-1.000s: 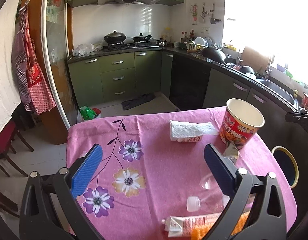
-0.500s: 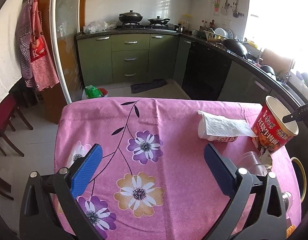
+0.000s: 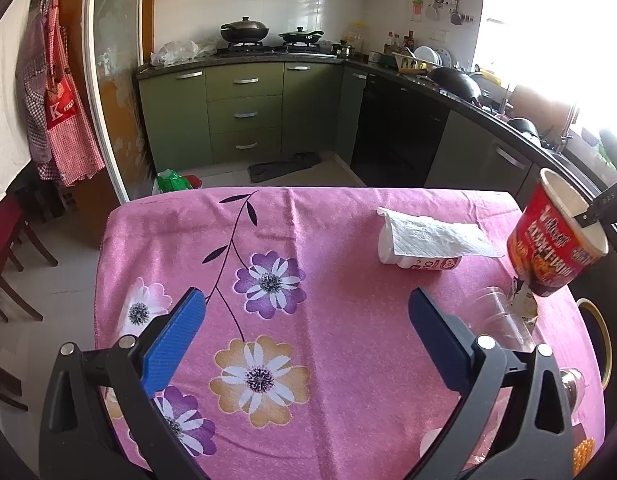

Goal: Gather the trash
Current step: 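Grasp the red-and-white paper noodle cup with the right gripper, then carry the noodle cup over the yellow-rimmed bin and release it, then grasp the clear plastic cup with the left gripper and lift it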

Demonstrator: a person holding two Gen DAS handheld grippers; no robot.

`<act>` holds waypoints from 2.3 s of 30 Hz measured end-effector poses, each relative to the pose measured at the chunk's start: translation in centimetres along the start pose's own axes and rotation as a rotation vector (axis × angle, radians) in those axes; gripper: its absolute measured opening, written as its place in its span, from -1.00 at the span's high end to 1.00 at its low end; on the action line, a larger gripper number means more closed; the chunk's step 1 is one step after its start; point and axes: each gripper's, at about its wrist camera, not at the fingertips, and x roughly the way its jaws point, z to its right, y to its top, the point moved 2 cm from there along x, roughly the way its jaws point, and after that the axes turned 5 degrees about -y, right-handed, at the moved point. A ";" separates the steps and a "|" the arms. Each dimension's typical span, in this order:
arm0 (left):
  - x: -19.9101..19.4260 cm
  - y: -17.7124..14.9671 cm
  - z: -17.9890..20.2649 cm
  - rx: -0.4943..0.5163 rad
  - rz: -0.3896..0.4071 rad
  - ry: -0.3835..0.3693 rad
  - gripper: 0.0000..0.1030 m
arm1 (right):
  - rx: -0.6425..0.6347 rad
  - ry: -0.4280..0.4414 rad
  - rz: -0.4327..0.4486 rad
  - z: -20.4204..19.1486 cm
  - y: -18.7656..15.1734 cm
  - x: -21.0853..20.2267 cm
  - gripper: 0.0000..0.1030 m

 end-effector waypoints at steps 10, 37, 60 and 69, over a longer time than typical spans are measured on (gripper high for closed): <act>0.0 -0.3 0.9 0.017 -0.006 -0.020 -0.88 | 0.296 -0.062 0.062 18.8 -10.5 -7.3 0.91; 0.0 -0.7 3.5 0.054 -0.087 -0.093 -0.88 | 0.468 -0.038 -0.065 27.8 -20.7 4.7 0.29; 10.0 -0.8 13.2 0.065 -0.833 -0.051 -0.88 | 0.353 0.085 -0.007 24.4 -24.7 0.4 0.15; 11.4 -3.6 13.6 0.051 -0.918 -0.017 -0.37 | 0.343 0.123 -0.025 24.3 -24.5 2.4 0.15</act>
